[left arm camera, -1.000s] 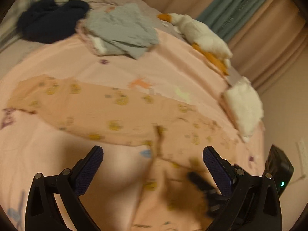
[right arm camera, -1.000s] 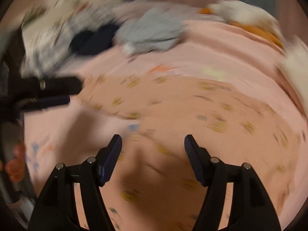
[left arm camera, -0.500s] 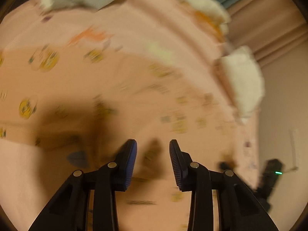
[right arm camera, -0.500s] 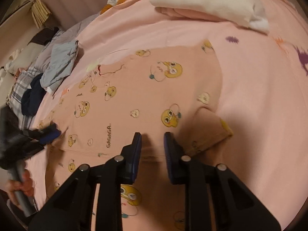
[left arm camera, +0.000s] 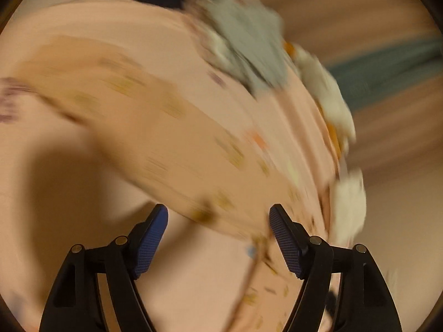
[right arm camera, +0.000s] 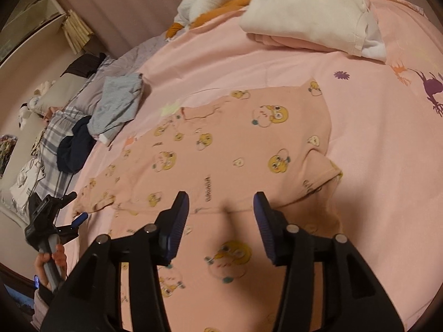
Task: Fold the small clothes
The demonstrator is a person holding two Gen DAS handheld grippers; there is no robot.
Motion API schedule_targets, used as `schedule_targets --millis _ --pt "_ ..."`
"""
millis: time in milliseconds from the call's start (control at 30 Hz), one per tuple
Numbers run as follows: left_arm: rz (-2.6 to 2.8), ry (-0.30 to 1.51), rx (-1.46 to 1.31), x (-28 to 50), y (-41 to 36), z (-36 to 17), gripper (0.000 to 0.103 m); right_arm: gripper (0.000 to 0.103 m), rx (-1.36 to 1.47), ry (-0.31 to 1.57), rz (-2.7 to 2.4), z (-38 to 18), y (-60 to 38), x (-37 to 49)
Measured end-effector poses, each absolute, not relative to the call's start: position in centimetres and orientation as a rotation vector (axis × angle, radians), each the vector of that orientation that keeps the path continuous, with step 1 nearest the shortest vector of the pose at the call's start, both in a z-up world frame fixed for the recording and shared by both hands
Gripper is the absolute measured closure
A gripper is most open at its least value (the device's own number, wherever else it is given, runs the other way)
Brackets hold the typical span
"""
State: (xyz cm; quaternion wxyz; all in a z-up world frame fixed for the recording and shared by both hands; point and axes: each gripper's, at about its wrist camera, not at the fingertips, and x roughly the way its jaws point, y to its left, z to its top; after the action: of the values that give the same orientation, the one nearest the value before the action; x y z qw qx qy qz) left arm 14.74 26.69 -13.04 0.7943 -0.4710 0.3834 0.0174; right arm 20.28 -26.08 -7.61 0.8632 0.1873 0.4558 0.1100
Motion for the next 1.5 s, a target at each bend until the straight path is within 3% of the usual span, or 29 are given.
schedule_targets --millis 167,433,567,633,767,967,1200,1333,1500 --pt "0.169 0.722 -1.178 12.0 34.0 -15.0 0.029 0.053 0.371 0.951 0.26 -7.1 -24.7 19.5" --pt "0.193 0.614 -1.296 13.9 37.7 -16.4 0.029 0.053 0.357 0.951 0.278 -6.9 -23.1 19.7" --pt "0.258 0.604 -1.29 14.3 38.2 -16.4 0.056 0.053 0.348 0.958 0.276 -7.2 -22.7 19.7" --pt "0.261 0.627 -1.283 14.4 38.3 -16.5 0.092 0.053 0.342 0.962 0.271 -7.3 -22.6 19.7" --pt "0.301 0.691 -1.149 15.0 36.9 -14.7 0.101 0.053 0.347 0.96 0.267 -7.5 -22.8 19.5" --pt "0.135 0.667 -0.879 17.2 30.1 -5.7 0.102 0.053 0.382 0.933 0.274 -7.1 -23.9 18.6" --pt "-0.128 0.687 -0.602 21.5 14.2 2.5 0.101 0.052 0.428 0.906 0.255 -7.0 -26.8 16.9" --pt "-0.232 0.748 -0.465 23.2 4.7 2.3 0.101 0.052 0.453 0.895 0.23 -7.0 -29.3 16.0" --pt "-0.303 0.888 -0.334 24.2 -4.7 -2.8 0.101 0.052 0.498 0.885 0.182 -7.5 -32.6 15.1"
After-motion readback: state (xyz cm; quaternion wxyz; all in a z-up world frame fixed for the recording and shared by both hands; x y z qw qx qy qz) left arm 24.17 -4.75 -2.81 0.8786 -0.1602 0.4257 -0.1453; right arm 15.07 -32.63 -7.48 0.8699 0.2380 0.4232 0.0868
